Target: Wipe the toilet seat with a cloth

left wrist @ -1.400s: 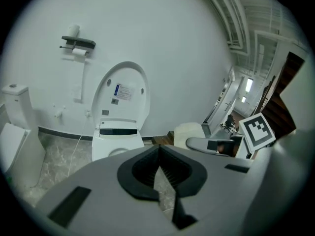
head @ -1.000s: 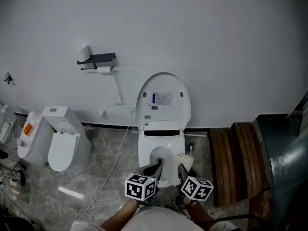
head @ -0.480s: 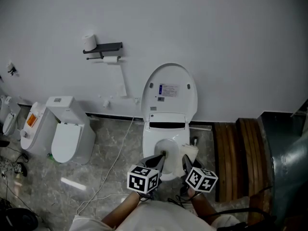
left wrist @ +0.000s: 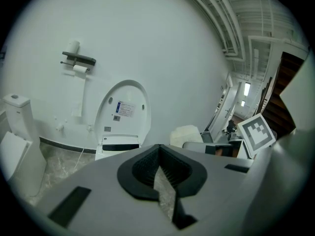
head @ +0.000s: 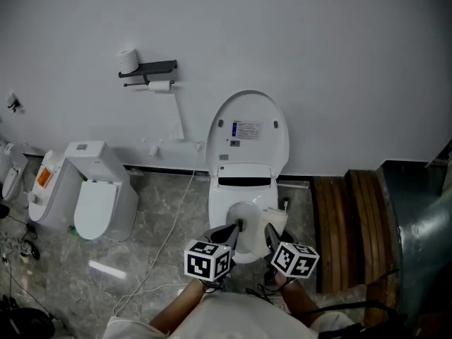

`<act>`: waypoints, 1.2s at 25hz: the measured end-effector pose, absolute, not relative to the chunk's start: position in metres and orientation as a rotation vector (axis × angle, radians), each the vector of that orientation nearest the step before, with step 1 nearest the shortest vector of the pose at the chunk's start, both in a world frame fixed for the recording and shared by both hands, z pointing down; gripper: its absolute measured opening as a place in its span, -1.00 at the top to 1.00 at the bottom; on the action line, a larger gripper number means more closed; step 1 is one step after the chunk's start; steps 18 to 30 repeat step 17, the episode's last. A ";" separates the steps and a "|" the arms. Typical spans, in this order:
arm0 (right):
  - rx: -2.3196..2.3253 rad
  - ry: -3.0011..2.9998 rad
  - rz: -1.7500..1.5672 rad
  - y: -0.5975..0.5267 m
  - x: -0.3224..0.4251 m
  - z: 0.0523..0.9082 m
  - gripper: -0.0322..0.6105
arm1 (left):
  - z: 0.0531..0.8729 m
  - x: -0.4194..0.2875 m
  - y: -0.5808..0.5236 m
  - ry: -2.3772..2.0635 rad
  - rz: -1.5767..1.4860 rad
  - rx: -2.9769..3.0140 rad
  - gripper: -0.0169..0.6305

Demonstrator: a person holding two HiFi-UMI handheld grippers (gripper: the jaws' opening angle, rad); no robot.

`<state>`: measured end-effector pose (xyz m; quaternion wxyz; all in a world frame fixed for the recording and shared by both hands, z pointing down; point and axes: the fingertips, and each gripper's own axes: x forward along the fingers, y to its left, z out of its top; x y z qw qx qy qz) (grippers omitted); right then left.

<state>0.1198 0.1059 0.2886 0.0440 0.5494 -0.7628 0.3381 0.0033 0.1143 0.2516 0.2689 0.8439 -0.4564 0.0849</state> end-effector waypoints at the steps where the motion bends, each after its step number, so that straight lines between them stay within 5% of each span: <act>1: 1.677 -2.331 1.034 0.106 0.119 0.289 0.59 | 0.252 0.002 0.114 -1.233 0.228 2.273 0.91; 30: 1.662 -2.317 1.020 0.102 0.112 0.289 0.59 | 0.255 -0.003 0.105 -1.226 0.226 2.262 0.91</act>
